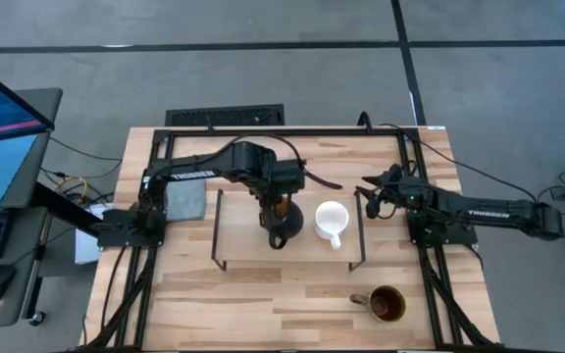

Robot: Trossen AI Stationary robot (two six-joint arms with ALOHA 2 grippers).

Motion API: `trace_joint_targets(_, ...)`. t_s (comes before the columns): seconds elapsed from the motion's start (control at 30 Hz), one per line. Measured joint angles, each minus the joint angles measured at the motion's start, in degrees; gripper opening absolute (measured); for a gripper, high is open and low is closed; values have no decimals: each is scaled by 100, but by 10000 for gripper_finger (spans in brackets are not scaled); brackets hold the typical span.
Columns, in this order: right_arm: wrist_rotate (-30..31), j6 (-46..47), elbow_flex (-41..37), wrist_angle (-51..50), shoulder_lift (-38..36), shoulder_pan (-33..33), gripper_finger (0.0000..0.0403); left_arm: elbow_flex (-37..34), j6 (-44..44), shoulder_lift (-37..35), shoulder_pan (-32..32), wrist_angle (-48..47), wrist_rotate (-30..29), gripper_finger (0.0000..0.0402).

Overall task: Stack small to large cups/mugs on shelf
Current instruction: Put the black mug on the shelf

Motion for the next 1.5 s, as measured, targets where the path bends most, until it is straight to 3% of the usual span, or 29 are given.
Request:
trace_joint_targets(0.57, -247, -2, 0, -28, 457, 1, 214, 4, -122, 63, 57, 0, 221, 20)
trace_joint_targets(1.5, -247, -7, 0, -28, 462, 1, 214, -2, -208, 79, 205, 94, 367, 25)
